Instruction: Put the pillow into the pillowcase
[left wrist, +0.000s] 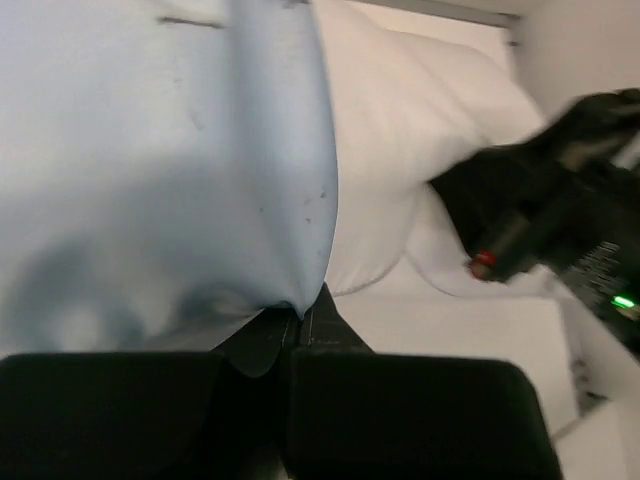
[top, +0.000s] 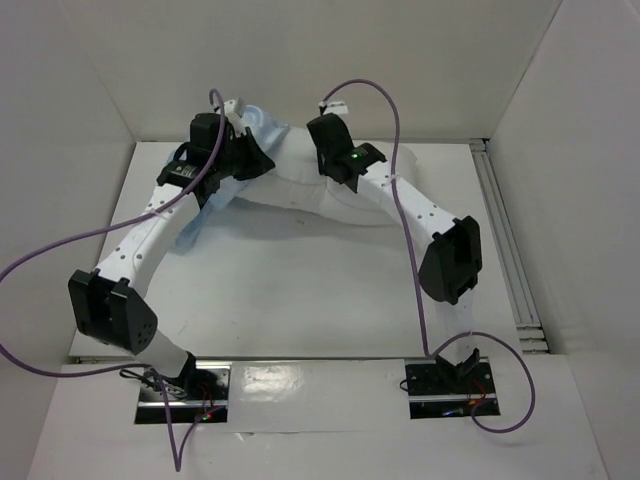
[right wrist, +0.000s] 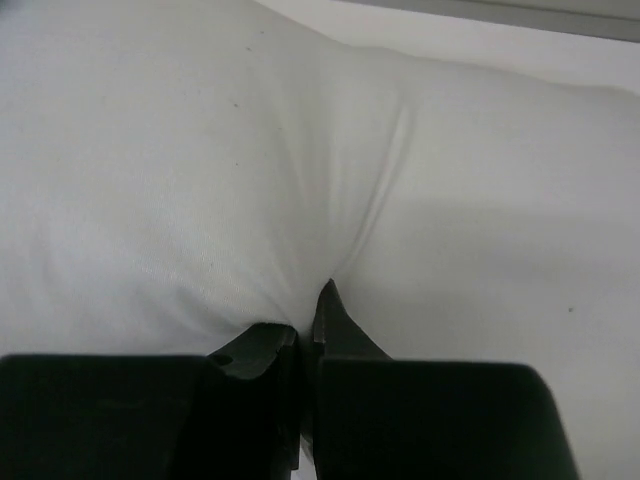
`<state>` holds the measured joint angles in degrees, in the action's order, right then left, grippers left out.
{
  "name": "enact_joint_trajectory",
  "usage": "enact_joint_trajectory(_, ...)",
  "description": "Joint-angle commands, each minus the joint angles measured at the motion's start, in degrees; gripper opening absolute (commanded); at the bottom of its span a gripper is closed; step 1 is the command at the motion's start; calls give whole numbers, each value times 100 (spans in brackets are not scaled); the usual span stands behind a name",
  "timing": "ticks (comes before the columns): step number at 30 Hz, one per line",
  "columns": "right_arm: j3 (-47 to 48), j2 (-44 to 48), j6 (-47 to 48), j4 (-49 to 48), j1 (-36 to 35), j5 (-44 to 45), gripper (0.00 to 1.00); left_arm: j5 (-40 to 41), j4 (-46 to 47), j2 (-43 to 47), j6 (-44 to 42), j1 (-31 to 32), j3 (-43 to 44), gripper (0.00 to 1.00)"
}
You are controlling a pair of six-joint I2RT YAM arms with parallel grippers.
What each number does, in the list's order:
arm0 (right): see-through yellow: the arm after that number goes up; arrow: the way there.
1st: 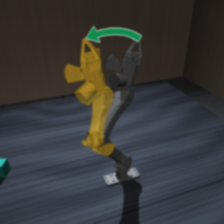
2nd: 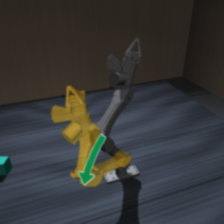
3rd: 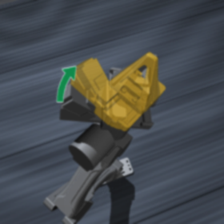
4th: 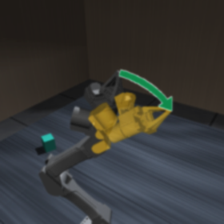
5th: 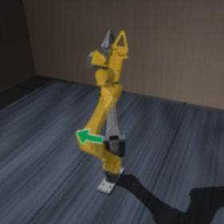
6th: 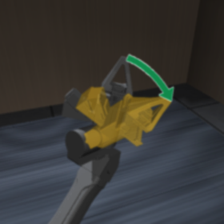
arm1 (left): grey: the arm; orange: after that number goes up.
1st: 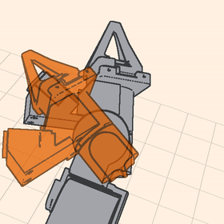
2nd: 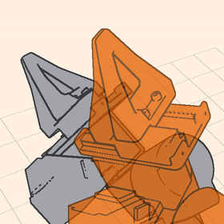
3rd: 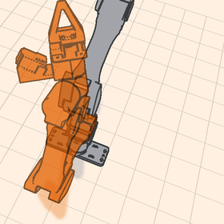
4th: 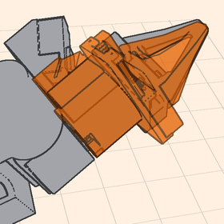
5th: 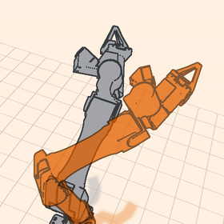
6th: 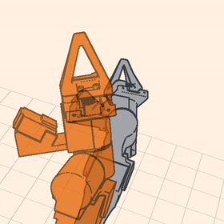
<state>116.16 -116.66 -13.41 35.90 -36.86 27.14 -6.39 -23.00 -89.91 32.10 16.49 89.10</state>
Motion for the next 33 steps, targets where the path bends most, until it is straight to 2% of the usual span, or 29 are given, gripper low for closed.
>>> enact_joint_trajectory(1, -618, 741, -846, -1137, -435, 64, 0, -1662, 419, 359, 437, 179, -520, 0)
enact_joint_trajectory(2, -1151, 802, -978, -1216, -436, 64, 0, -1768, 550, 647, 525, 179, -847, 0)
enact_joint_trajectory(6, -2271, 926, -1567, -1445, -497, -506, 0, -1980, 1079, 1308, 754, 179, -2456, 0)
enact_joint_trajectory(8, -2571, 926, -1805, -1516, -497, -630, 0, -1875, 1079, 1371, 807, 179, -2922, 0)
enact_joint_trajectory(11, -2713, 926, -2033, -1516, -497, -701, 0, -1734, 1079, 1432, 746, 179, -2995, 0)
enact_joint_trajectory(13, -2546, 978, -2087, -1367, -322, -631, 0, -1734, 1079, 1161, 684, 179, -2689, 0)
enact_joint_trajectory(15, -2257, 1144, -2087, -1314, -173, -421, 0, -1734, 1079, 863, 605, 179, -2013, 0)
enact_joint_trajectory(17, -2054, 1320, -2087, -1261, 82, -271, 0, -2005, 1008, 276, 552, 179, -1381, 0)
enact_joint_trajectory(18, -1818, 1408, -2087, -1261, 170, -122, 0, -2189, 948, 81, 552, 179, -673, 0)
enact_joint_trajectory(20, -1597, 1742, -1973, -1261, 275, 28, 0, -2743, 947, -306, 797, 240, 104, 0)
enact_joint_trajectory(21, -1509, 1865, -1973, -1261, 276, 98, 0, -2840, 947, -604, 859, 319, 838, 0)
enact_joint_trajectory(24, -1447, 2296, -1850, -1445, 4, 554, 0, -2946, 895, -1009, 930, 941, 1957, 0)
enact_joint_trajectory(26, -1604, 2490, -1850, -1507, -294, 740, 0, -3095, 824, -1064, 983, 1005, 2190, 0)
enact_joint_trajectory(28, -1980, 2700, -1919, -1559, -505, 863, 0, -3096, 824, -759, 930, 1005, 1806, 0)
enact_joint_trajectory(30, -2333, 2850, -1981, -1648, -699, 916, 0, -2667, 737, -398, 693, 1005, 1227, 0)
enact_joint_trajectory(31, -2700, 2973, -1981, -1648, -787, 977, 0, -2517, 736, -196, 632, 936, 441, 0)
enact_joint_trajectory(33, -3097, 3026, -2270, -1648, -919, 978, 0, -2174, 674, 463, 526, 874, -494, 0)
